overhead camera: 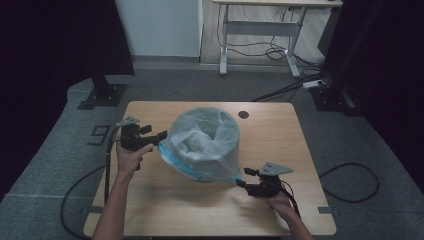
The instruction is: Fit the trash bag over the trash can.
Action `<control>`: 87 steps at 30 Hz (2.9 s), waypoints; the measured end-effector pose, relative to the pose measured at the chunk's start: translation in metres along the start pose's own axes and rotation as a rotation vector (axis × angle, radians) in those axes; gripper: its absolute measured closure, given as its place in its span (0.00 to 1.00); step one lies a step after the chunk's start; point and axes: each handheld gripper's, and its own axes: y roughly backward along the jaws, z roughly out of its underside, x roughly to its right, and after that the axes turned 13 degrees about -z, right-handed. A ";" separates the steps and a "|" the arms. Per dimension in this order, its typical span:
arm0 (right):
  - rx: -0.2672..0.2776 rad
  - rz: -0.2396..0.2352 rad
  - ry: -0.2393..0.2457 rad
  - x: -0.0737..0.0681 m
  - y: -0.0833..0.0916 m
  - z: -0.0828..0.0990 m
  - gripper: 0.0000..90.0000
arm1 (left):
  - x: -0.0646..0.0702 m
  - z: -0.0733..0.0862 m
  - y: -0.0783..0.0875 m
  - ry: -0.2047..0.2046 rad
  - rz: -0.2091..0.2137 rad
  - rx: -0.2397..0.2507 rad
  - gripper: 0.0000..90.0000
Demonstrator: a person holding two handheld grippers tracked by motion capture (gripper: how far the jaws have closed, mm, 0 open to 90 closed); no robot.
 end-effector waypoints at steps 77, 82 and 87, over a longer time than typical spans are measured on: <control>0.106 0.101 -0.068 0.015 0.065 0.010 0.39 | 0.154 -0.099 -0.078 -0.550 0.228 -0.396 0.41; 0.105 0.098 -0.069 0.015 0.065 0.010 0.39 | 0.163 -0.092 -0.094 -0.577 0.248 -0.451 0.40; 0.100 0.097 -0.069 0.015 0.064 0.010 0.39 | 0.172 -0.085 -0.104 -0.617 0.249 -0.505 0.40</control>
